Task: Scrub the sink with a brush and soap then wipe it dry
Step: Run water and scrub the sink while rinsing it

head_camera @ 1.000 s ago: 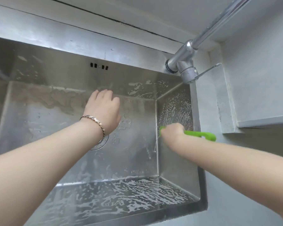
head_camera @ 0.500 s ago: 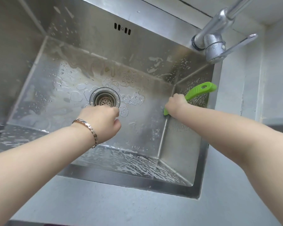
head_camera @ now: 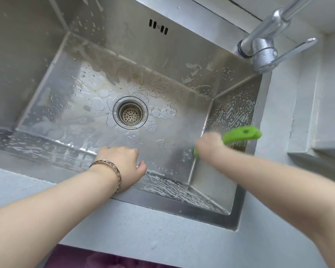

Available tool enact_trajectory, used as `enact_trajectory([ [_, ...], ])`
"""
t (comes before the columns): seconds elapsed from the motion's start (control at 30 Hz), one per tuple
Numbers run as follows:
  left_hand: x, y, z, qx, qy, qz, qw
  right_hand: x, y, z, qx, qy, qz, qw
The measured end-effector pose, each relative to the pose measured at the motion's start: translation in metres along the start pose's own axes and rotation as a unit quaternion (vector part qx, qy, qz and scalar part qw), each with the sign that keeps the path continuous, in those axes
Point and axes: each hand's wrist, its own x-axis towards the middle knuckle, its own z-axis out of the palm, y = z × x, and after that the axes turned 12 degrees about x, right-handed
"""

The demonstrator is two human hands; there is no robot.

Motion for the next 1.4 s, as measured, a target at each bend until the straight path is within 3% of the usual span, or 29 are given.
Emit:
enact_trajectory([
  [0.07, -0.003, -0.001, 0.0, -0.014, 0.013, -0.015, 1.0, -0.023, -0.03, 0.021, 0.02, -0.059, -0.068, 0.996],
  [0.1, -0.005, 0.0, 0.001, -0.015, 0.022, -0.017, 1.0, -0.023, -0.028, 0.021, 0.027, -0.069, -0.059, 0.995],
  [0.23, -0.006, -0.001, 0.0, -0.041, 0.031, -0.038, 0.998, 0.007, 0.017, -0.016, -0.006, 0.016, 0.061, 0.998],
  [0.3, -0.006, -0.001, 0.0, -0.053, 0.031, -0.037, 0.997, -0.008, 0.003, -0.009, -0.009, 0.014, 0.027, 0.999],
  [0.4, -0.007, -0.002, -0.002, -0.068, 0.033, -0.031, 0.997, -0.038, -0.037, 0.019, 0.018, -0.082, -0.054, 0.995],
  [0.57, -0.006, -0.001, -0.002, -0.082, 0.048, -0.039, 0.995, 0.001, 0.032, -0.034, -0.021, 0.043, 0.08, 0.996],
  [0.63, -0.007, -0.001, -0.003, -0.083, 0.049, -0.036, 0.995, -0.024, 0.016, -0.023, -0.016, 0.038, 0.017, 0.999],
  [0.7, -0.009, 0.0, -0.003, -0.084, 0.053, -0.03, 0.995, -0.061, -0.022, 0.005, -0.011, -0.047, -0.069, 0.996],
  [0.73, -0.009, 0.0, -0.004, -0.083, 0.054, -0.028, 0.995, -0.068, -0.021, 0.001, -0.011, -0.07, -0.066, 0.995],
  [0.87, -0.008, 0.0, -0.004, -0.08, 0.05, -0.033, 0.995, -0.047, 0.043, -0.057, -0.005, 0.044, 0.098, 0.994],
  [0.93, -0.009, 0.0, -0.006, -0.084, 0.059, -0.027, 0.994, -0.063, 0.043, -0.058, -0.03, 0.07, 0.076, 0.994],
  [1.03, -0.011, -0.001, -0.006, -0.086, 0.068, -0.014, 0.994, -0.104, -0.003, -0.032, -0.019, -0.072, -0.032, 0.997],
  [1.07, -0.012, -0.001, -0.007, -0.086, 0.066, -0.013, 0.994, -0.104, 0.003, -0.034, -0.009, -0.076, -0.02, 0.997],
  [1.2, -0.01, -0.002, -0.006, -0.088, 0.061, -0.021, 0.994, -0.08, 0.051, -0.077, -0.019, 0.05, 0.099, 0.994],
  [1.27, -0.01, -0.002, -0.005, -0.093, 0.062, -0.021, 0.994, -0.095, 0.029, -0.061, -0.024, 0.02, 0.03, 0.999],
  [1.33, -0.01, -0.002, -0.004, -0.097, 0.064, -0.017, 0.993, -0.112, 0.001, -0.042, -0.03, -0.092, -0.047, 0.994],
  [1.4, -0.01, -0.002, -0.003, -0.098, 0.063, -0.018, 0.993, -0.1, 0.016, -0.047, -0.018, -0.064, 0.0, 0.998],
])
